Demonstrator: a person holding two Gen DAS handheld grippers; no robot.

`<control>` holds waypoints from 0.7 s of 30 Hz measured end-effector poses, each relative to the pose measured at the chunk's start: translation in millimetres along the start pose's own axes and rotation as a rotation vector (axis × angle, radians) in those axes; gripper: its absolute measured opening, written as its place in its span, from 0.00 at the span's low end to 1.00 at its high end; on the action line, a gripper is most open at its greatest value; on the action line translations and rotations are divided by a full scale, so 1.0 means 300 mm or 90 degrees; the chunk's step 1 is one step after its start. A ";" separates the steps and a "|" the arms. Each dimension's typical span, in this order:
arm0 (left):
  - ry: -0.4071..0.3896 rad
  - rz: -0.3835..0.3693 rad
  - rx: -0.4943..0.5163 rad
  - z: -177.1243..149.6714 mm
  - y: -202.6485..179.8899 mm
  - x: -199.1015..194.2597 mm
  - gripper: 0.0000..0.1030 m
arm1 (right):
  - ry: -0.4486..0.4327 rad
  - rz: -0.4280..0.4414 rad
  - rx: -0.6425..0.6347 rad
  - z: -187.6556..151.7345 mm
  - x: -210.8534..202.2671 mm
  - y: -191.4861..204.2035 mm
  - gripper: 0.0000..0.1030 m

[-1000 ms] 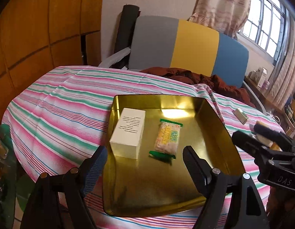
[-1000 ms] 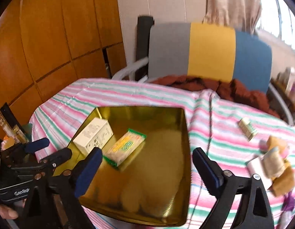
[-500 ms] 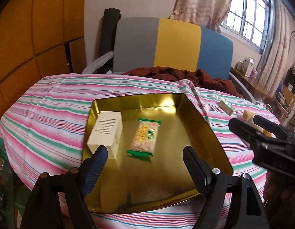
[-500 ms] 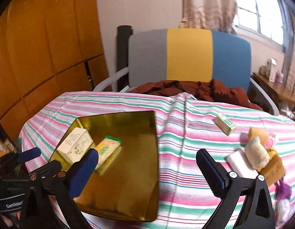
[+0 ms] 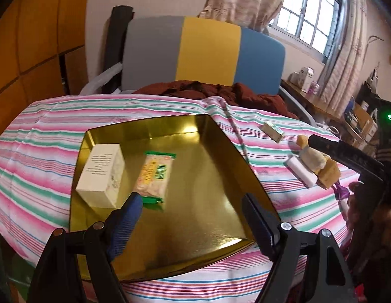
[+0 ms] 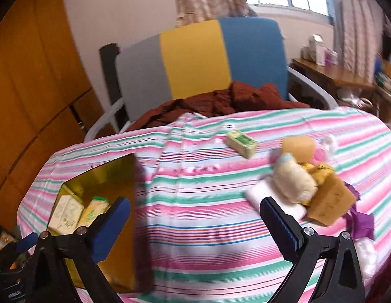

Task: Organize objects
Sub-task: 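Move both tools back from the tray to the pile of items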

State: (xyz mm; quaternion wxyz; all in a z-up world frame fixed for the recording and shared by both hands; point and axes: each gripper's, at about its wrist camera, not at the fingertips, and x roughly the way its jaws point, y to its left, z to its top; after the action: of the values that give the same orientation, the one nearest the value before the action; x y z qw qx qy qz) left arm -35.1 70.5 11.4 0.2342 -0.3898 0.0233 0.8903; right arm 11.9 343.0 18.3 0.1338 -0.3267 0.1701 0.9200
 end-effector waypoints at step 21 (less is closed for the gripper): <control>0.021 -0.088 0.104 0.187 -0.267 0.102 0.80 | 0.017 -0.077 0.334 0.229 0.086 -0.810 1.00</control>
State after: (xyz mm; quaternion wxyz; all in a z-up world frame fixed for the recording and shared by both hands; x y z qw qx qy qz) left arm -56.6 166.5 40.2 0.3257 -0.3845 0.0728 0.8607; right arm 41.3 594.3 -2.9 0.2663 -0.3028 0.3850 0.8302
